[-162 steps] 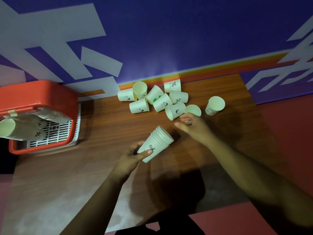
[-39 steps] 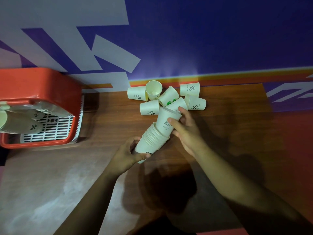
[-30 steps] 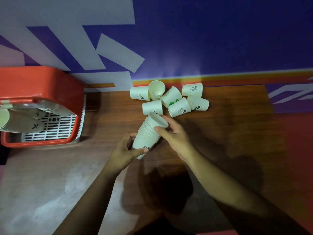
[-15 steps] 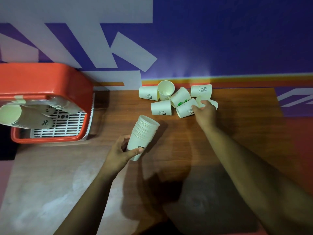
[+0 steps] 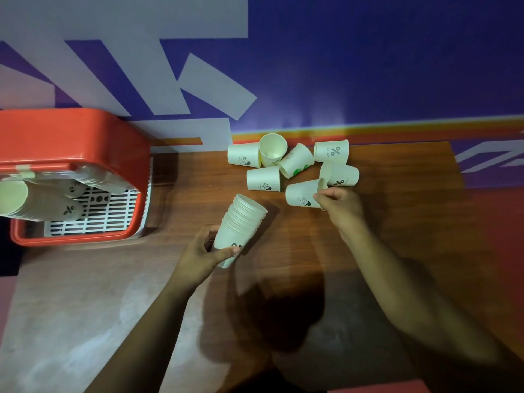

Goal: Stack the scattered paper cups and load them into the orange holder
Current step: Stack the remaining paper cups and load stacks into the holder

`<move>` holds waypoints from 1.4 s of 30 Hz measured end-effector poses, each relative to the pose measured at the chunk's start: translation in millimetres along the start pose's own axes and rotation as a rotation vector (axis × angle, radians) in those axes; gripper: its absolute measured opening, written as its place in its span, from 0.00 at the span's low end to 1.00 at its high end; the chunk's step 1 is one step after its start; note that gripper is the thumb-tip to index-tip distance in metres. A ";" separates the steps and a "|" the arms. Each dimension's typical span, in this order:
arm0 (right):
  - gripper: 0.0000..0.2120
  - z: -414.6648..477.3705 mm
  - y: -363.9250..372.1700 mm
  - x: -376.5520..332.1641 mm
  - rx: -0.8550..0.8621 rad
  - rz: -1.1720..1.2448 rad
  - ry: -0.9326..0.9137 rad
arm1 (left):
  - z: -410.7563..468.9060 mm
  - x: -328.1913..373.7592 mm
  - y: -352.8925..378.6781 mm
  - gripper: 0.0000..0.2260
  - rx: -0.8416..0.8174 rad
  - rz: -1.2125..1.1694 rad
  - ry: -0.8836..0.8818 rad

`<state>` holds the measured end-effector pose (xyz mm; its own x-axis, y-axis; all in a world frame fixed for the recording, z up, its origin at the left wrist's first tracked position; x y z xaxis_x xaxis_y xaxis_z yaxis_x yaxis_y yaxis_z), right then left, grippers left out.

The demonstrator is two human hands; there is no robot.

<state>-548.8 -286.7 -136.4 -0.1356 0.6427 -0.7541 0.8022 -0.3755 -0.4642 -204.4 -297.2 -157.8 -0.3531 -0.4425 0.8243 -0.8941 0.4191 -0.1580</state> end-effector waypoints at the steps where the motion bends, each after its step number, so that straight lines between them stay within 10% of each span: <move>1: 0.06 -6.0 -3.5 -0.1 -0.022 0.049 -0.002 | 0.6 1.5 3.2 0.21 -0.015 0.034 0.007; 12: 0.03 -52.4 -14.5 -17.0 -0.348 0.126 -0.118 | 10.1 24.7 62.8 0.24 -0.252 0.175 0.083; 17: 0.25 -60.4 2.5 -18.3 -0.445 0.086 -0.084 | 14.3 32.2 81.4 0.24 -0.282 0.146 0.083; 23: 0.24 -39.0 4.7 -18.6 -0.403 0.054 -0.078 | 17.1 23.8 78.8 0.22 -0.226 0.057 0.031; 30: 0.29 44.9 -24.9 -30.8 0.020 -0.551 -0.300 | 16.5 8.0 62.0 0.22 -0.154 -0.027 -0.013; 42: 0.41 56.9 4.5 -18.8 -0.051 -1.066 -0.492 | 21.8 -10.1 39.7 0.31 -0.082 -0.051 -0.035</move>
<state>-575.8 -338.5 -150.8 -0.9537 0.2840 -0.0989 0.1682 0.2311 -0.9583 -242.3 -293.4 -184.2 -0.3183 -0.4918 0.8104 -0.8862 0.4580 -0.0702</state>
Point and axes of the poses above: each hand's wrist, its own z-axis towards the middle knuckle, its own y-axis out of the palm, x = y × z, the point moved 9 cm from there along z, towards the middle knuckle, and after that the axes turned 1 degree about y, right-handed, at the moved point
